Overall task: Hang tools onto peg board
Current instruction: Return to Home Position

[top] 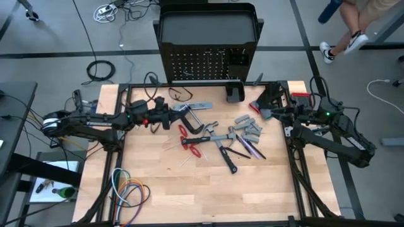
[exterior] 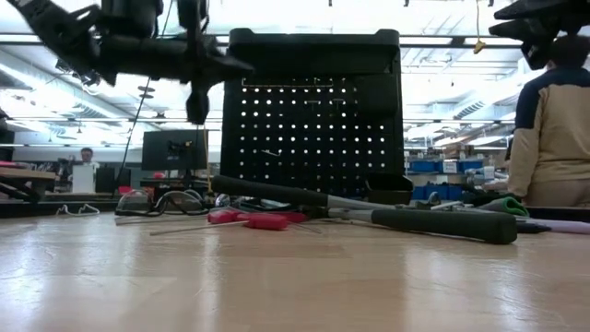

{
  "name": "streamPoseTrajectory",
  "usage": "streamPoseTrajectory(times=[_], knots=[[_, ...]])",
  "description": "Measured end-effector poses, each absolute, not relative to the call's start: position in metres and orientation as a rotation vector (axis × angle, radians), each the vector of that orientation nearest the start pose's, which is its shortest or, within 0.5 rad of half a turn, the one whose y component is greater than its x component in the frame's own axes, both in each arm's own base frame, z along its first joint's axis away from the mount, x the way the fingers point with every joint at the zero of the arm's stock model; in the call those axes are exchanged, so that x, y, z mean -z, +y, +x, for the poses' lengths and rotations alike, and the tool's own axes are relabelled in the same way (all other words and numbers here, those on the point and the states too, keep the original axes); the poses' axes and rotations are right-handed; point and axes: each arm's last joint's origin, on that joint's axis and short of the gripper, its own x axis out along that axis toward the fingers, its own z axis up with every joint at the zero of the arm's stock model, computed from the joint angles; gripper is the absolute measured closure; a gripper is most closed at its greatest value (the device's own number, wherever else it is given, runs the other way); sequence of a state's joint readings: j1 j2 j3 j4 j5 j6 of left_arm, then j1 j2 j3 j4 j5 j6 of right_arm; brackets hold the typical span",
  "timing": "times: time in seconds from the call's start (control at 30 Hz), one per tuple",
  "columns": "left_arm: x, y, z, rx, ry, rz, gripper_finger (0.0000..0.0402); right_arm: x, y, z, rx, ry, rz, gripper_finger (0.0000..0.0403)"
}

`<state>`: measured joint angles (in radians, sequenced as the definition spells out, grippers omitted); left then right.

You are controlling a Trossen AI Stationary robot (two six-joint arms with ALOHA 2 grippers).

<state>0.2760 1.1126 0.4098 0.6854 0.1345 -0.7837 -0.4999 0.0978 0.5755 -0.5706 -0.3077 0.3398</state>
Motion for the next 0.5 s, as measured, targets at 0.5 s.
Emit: streamPoseTrajectory(times=[0.5], knots=[[-0.125, 0.046, 0.165, -0.368, 0.279, -0.732, 0.0398, -0.288, -0.015, 0.041, 0.281, 0.019, 0.387, 0.0288]])
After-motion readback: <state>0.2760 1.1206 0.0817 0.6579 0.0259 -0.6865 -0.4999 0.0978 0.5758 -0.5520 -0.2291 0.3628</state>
